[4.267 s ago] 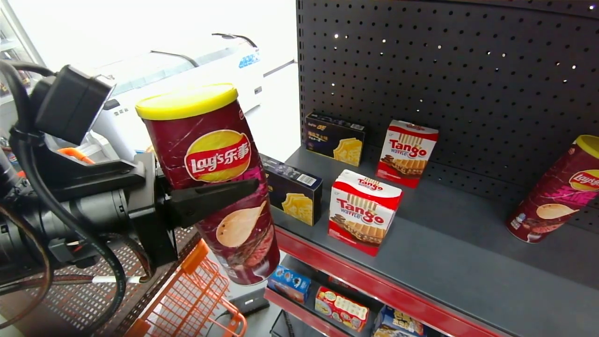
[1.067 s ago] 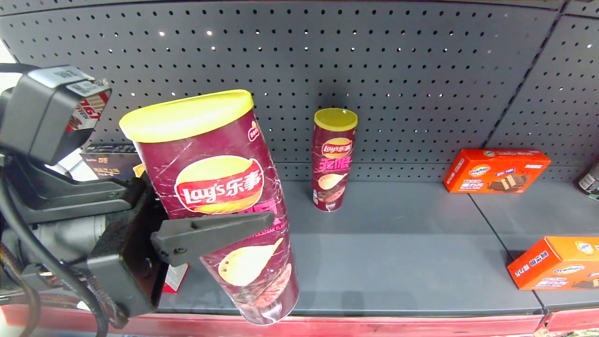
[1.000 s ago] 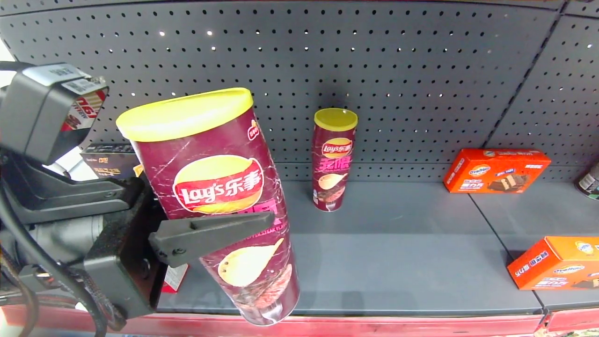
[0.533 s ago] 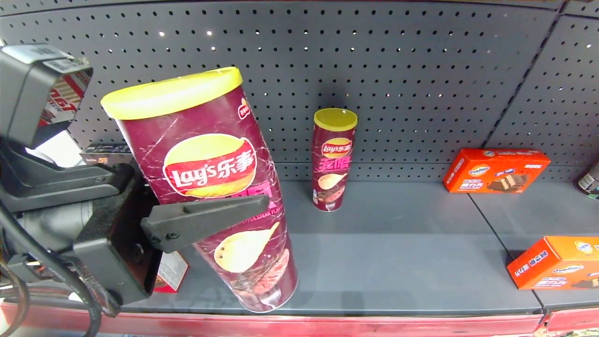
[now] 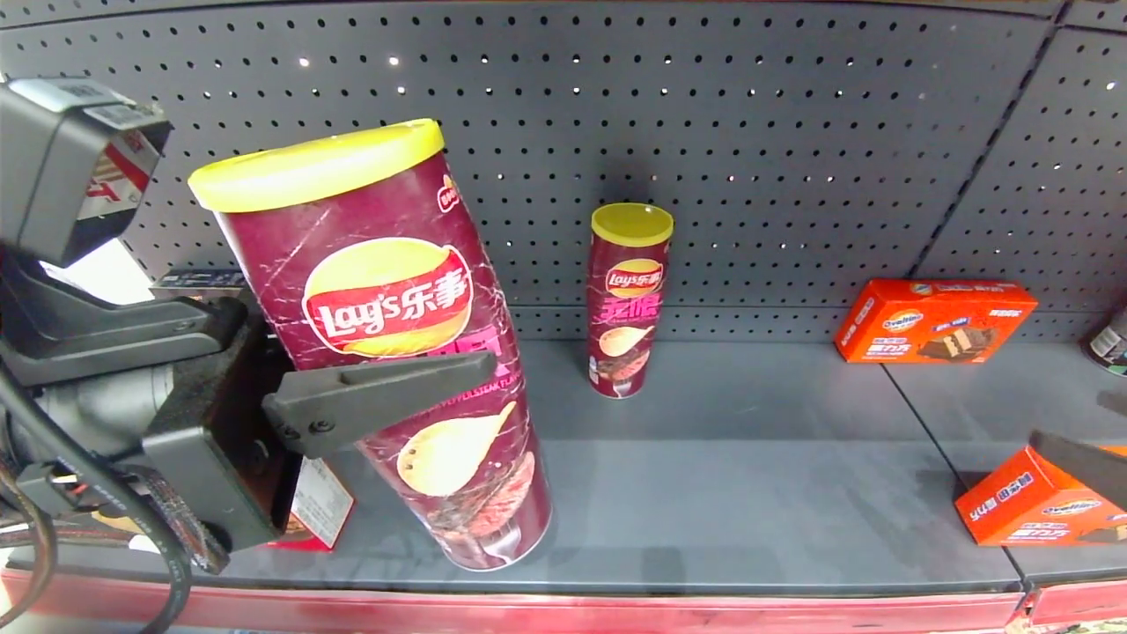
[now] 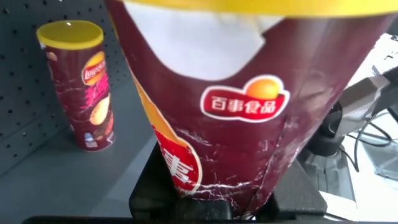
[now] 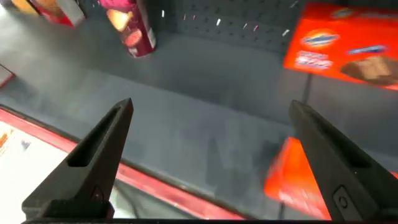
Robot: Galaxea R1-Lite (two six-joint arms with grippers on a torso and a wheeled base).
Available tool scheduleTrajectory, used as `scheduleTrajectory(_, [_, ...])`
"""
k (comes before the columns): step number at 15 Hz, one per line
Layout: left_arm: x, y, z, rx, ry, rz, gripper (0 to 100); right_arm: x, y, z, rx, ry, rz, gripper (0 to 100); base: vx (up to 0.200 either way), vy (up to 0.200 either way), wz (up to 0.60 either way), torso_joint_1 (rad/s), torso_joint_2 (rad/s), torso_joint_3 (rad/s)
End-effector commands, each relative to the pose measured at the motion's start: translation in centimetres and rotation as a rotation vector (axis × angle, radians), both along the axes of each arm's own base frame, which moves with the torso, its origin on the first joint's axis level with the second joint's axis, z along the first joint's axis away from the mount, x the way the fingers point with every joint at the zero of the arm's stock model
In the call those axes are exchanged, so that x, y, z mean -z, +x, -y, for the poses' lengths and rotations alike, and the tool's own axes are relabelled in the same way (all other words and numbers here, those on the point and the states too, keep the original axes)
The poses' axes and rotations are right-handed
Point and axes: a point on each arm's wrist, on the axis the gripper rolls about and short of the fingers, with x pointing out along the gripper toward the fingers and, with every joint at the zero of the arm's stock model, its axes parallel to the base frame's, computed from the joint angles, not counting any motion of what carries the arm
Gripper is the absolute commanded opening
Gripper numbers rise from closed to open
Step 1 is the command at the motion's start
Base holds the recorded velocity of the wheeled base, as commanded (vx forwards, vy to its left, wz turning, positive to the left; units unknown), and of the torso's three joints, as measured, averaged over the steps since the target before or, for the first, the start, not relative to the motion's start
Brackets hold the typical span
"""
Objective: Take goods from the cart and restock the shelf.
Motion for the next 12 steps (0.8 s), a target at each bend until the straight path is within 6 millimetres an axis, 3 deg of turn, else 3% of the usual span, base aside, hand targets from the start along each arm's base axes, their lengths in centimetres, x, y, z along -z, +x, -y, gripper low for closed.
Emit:
scheduleTrajectory(1, [-0.3, 0.3, -0.1, -0.01, -0.005, 0.007, 0, 0.2, 4.4, -1.0, -0.036, -0.021, -0.096, 100, 0.0, 0.0, 0.0, 0.0, 0.0, 0.0])
scheduleTrajectory(4, [-0.2, 1.0, 0.2, -0.014, 0.001, -0.004, 0, 0.1, 9.3, -3.2, -0.203, -0.002, -0.018, 100, 0.0, 0.0, 0.0, 0.0, 0.0, 0.0])
scheduleTrajectory(5, [-0.2, 1.0, 0.2, -0.014, 0.001, -0.004, 0, 0.1, 9.3, -3.2, -0.203, -0.002, -0.018, 100, 0.0, 0.0, 0.0, 0.0, 0.0, 0.0])
scheduleTrajectory(6, [-0.1, 1.4, 0.4, -0.014, 0.004, -0.009, 0, -0.2, 12.9, -4.6, -0.356, -0.046, 0.07, 100, 0.0, 0.0, 0.0, 0.0, 0.0, 0.0])
scheduleTrajectory(8, [0.0, 1.4, 0.4, -0.014, 0.005, -0.012, 0, -1.0, 16.0, -5.6, -0.515, -0.078, 0.131, 100, 0.0, 0.0, 0.0, 0.0, 0.0, 0.0])
scheduleTrajectory(12, [0.0, 1.6, 0.0, -0.03, 0.006, -0.013, 0, -2.6, 19.7, -6.8, -0.83, -0.068, 0.23, 100, 0.0, 0.0, 0.0, 0.0, 0.0, 0.0])
